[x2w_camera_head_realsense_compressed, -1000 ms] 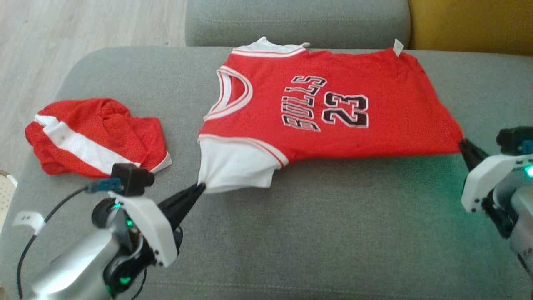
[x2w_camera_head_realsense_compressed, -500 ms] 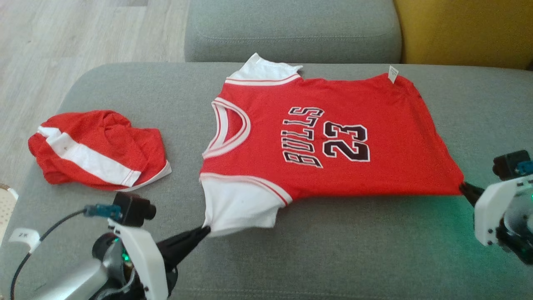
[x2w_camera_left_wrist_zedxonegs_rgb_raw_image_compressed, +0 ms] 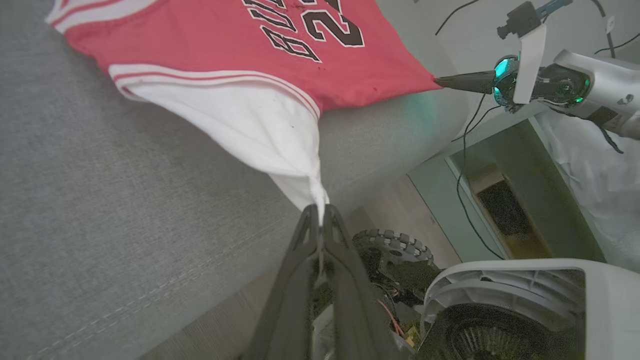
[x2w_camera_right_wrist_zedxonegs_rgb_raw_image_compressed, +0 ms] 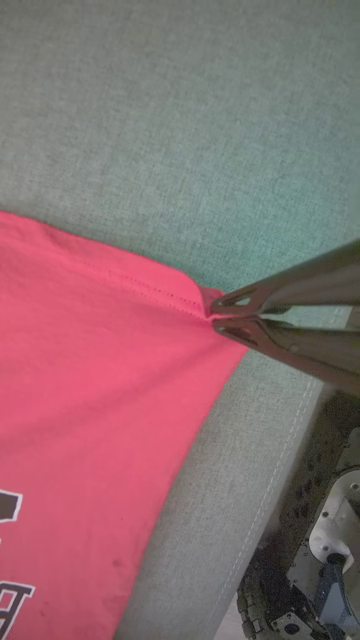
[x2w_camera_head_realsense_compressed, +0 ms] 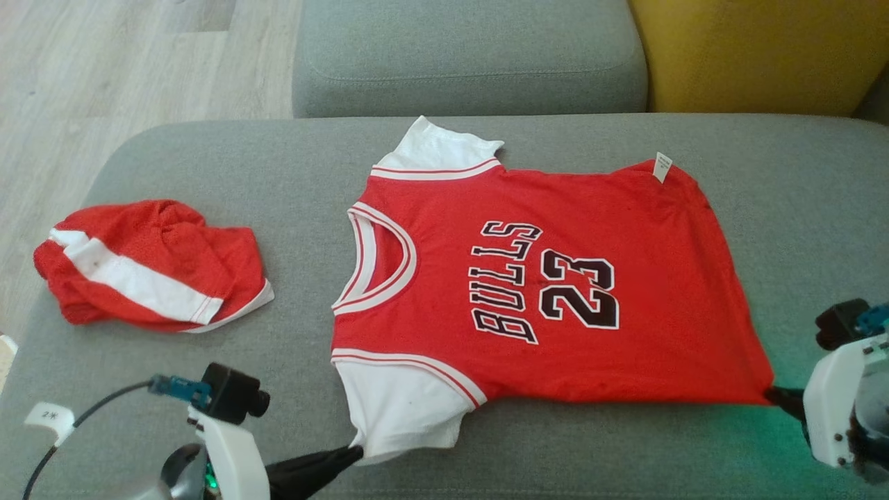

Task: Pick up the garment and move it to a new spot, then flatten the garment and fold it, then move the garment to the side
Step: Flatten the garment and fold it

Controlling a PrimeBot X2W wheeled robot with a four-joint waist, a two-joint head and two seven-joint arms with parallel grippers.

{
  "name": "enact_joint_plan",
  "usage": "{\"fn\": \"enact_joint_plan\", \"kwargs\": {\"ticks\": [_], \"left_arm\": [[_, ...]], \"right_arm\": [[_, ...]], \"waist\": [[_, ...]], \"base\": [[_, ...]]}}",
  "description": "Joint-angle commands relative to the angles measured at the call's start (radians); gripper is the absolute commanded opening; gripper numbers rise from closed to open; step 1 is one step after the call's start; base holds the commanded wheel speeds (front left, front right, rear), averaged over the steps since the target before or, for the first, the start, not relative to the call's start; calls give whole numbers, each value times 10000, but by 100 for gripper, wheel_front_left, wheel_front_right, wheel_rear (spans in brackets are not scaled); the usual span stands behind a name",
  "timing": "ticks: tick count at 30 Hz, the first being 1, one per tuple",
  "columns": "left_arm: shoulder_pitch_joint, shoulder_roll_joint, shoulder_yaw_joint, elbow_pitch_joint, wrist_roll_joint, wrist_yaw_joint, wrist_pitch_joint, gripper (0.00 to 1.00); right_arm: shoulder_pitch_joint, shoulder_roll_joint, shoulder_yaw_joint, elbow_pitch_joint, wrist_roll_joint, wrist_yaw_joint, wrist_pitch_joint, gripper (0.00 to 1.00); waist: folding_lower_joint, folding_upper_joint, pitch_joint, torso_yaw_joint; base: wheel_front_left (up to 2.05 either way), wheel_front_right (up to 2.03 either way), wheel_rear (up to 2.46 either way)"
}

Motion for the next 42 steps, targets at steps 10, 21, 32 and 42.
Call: {"fn": "enact_joint_plan", "kwargs": {"ticks": [10,21,32,42], "left_arm": [[-1202,343,1294,-29,-67,0,-863,0],[-2635,-319,2089,853,-60,0,-1320,0],[-5031,-1555,2236,2986,663,0,-1108,0],[-6001,-2592,2375,5216,1114,711,-1676,100]], "right_arm": [[-952,-610,-273,-191,-263,-7,-235,0],[-2368,-121,-225,415,-968,-7,-585,0],[-3748,429,100,1176,-1380,-7,-1157,0],[-4430,1146,29,2308,-1485,-7,-2566,100]], "waist": [[1,-1,268,-161],[1,-1,1271,-241],[1,-1,2635,-377],[1,-1,3086,-565]], "base": [[0,0,0],[0,0,0],[0,0,0],[0,0,0]]}}
